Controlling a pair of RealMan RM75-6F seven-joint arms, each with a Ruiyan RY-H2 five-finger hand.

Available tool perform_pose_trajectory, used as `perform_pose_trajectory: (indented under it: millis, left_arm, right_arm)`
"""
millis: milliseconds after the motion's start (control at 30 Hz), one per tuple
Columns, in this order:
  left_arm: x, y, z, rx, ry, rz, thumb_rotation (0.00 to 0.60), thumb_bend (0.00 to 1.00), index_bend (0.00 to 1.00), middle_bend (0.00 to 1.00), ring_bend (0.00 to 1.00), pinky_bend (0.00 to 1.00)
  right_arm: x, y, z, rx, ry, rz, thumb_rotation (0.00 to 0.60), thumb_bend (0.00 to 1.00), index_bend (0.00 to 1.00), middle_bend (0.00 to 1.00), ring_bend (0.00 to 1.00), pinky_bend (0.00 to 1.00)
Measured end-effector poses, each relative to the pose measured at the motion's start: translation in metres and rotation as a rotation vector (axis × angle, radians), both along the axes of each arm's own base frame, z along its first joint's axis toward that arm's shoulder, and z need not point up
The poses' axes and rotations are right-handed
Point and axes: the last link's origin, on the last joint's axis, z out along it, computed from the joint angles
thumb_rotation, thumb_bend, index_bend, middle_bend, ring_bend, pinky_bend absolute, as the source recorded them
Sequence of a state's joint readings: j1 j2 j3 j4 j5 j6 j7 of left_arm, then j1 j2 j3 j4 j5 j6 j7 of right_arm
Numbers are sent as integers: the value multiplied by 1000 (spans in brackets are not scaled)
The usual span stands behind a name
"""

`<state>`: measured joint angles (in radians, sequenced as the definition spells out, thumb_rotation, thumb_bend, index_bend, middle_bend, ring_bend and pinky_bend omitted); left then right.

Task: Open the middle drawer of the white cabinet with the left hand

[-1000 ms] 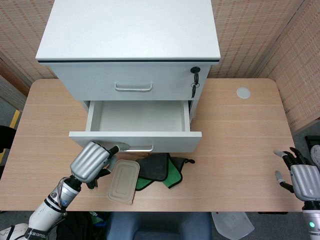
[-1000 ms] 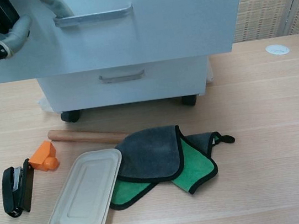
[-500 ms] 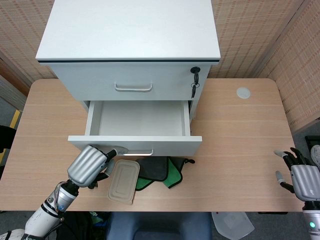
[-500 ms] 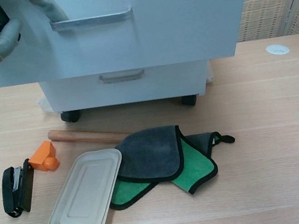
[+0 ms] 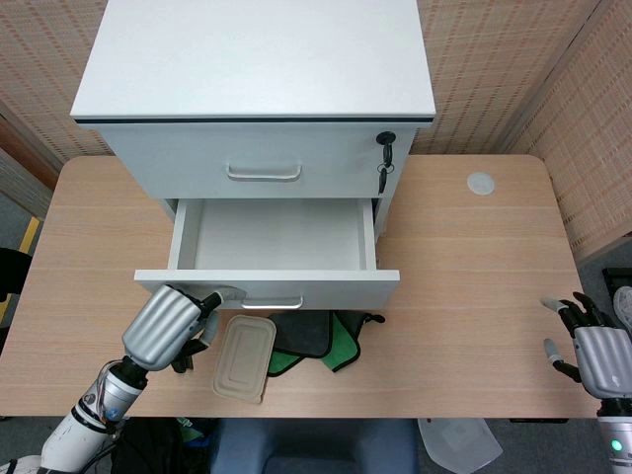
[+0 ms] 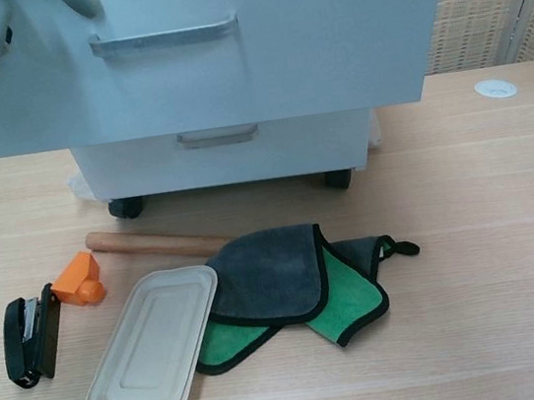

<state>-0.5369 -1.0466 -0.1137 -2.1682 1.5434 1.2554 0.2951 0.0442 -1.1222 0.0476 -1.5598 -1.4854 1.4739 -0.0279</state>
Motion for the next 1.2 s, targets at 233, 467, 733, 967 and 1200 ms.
perform_pose_trajectory:
  millis: [233, 467, 733, 967, 1200]
  left_arm:
    - [-15, -6, 11, 48, -22, 19, 600, 714, 394, 934, 916, 985]
    - [-43, -15, 21, 99, -45, 72, 600, 713, 532, 893, 870, 959]
    - [-83, -27, 27, 141, -13, 174, 600, 714, 753, 867, 834, 927]
    - [-127, -26, 31, 212, 47, 301, 600, 713, 703, 825, 769, 892]
    - [-184, -36, 30, 281, 177, 506, 600, 597, 484, 633, 592, 685]
  right_arm:
    - [0, -1, -1, 4, -1, 1, 600, 341, 235, 263, 231, 285]
    - [-1, -3, -4, 13, -7, 0, 600, 340, 235, 263, 230, 285]
    - [-1, -8, -5, 24, -6, -2, 600, 341, 235, 262, 231, 285]
    - [-3, -10, -6, 23, -14, -8, 600, 341, 235, 258, 231, 285]
    - [-4, -12, -8, 31, -37, -6, 600, 341, 235, 257, 231, 285]
